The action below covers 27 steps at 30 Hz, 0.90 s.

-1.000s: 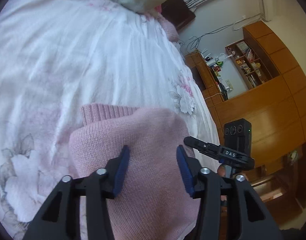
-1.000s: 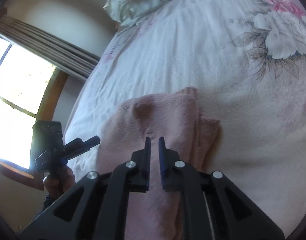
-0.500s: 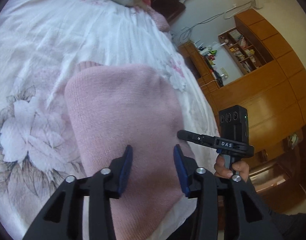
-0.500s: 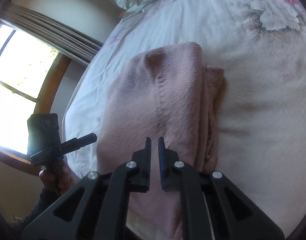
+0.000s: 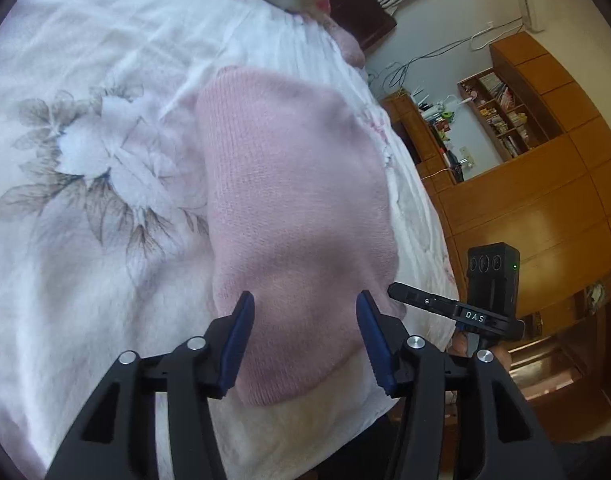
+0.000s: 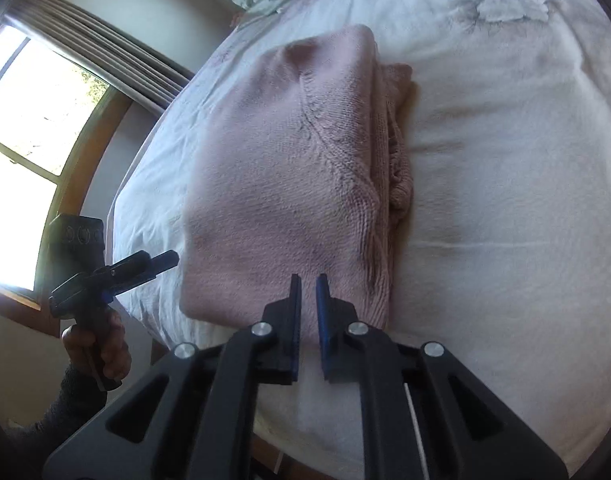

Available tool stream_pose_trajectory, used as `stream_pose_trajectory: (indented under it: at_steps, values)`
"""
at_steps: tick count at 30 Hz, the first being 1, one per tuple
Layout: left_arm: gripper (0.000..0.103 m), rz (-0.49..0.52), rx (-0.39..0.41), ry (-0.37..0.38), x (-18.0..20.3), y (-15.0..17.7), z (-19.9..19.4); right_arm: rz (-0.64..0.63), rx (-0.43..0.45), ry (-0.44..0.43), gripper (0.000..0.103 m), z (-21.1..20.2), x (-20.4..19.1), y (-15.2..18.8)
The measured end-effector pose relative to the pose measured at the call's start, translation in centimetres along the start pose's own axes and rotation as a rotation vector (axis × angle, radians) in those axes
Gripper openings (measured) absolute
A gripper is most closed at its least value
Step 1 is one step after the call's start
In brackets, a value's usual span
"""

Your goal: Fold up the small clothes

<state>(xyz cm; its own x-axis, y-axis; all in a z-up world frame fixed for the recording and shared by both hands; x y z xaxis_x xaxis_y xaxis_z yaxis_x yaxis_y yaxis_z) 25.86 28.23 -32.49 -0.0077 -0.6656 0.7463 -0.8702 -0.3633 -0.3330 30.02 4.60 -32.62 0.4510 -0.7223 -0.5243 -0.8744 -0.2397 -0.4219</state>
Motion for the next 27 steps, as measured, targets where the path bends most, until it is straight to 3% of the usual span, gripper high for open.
stream_pose_trajectory:
  at_steps: [3,4,6,8,9,11,13,17,20,22,25,27]
  values:
    - [0.057,0.034,0.003,-0.025,0.7,2.4,-0.6,-0.001,-0.029,0.055,0.008,1.4,0.7,1.7]
    - [0.058,0.042,-0.016,-0.078,0.2,3.0,0.3,0.008,-0.044,0.067,0.0,2.4,1.3,2.0]
    - [0.059,0.028,-0.074,-0.203,-1.6,4.1,2.7,0.023,-0.039,0.075,0.0,2.9,1.9,2.2]
    - [0.064,0.016,-0.065,-0.213,-2.0,4.7,3.0,0.017,-0.018,0.077,0.014,2.2,1.3,2.0]
    - [0.077,0.012,-0.059,-0.215,-1.5,4.8,2.5,0.008,0.006,0.079,0.023,1.3,0.5,2.1]
    - [0.089,0.03,-0.01,-0.245,-0.1,5.2,0.7,-0.027,0.065,0.122,0.062,-1.0,-1.1,2.3]
    - [0.091,0.062,0.073,-0.266,2.0,5.9,-2.1,-0.076,0.123,0.199,0.079,-3.5,-2.9,3.5]
    - [0.092,0.155,0.218,-0.417,6.6,8.4,-8.1,-0.135,0.189,0.339,0.093,-7.3,-6.9,6.8]
    - [0.093,0.246,0.32,-0.536,10.5,11.2,-11.9,-0.2,0.231,0.561,0.099,-10.6,-9.8,9.0]
    - [0.093,0.275,0.366,-0.565,12.8,12.7,-14.1,-0.248,0.283,0.685,0.1,-13.0,-11.5,10.1]
    - [0.093,0.297,0.384,-0.552,16.2,14.9,-17.0,-0.288,0.328,0.707,0.1,-16.3,-14.4,11.5]
    - [0.093,0.293,0.31,-0.569,17.7,15.7,-18.3,-0.288,0.338,0.683,0.1,-18.9,-16.4,12.6]
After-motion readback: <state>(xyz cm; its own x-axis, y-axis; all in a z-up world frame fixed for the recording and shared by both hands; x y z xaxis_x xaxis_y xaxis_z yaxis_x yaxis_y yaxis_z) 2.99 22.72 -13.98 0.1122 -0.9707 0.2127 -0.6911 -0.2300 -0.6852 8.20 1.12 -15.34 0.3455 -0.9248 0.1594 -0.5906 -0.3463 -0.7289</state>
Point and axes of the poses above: each gripper's, at about its wrist camera, not at the fingertips, and z roughly the way its jaws point, x to its right, y to its underside, the point moved 6 cm from there along z, roughly the way its jaws point, and after that the axes turned 5 degrees about -z, right-handed, at the moved point
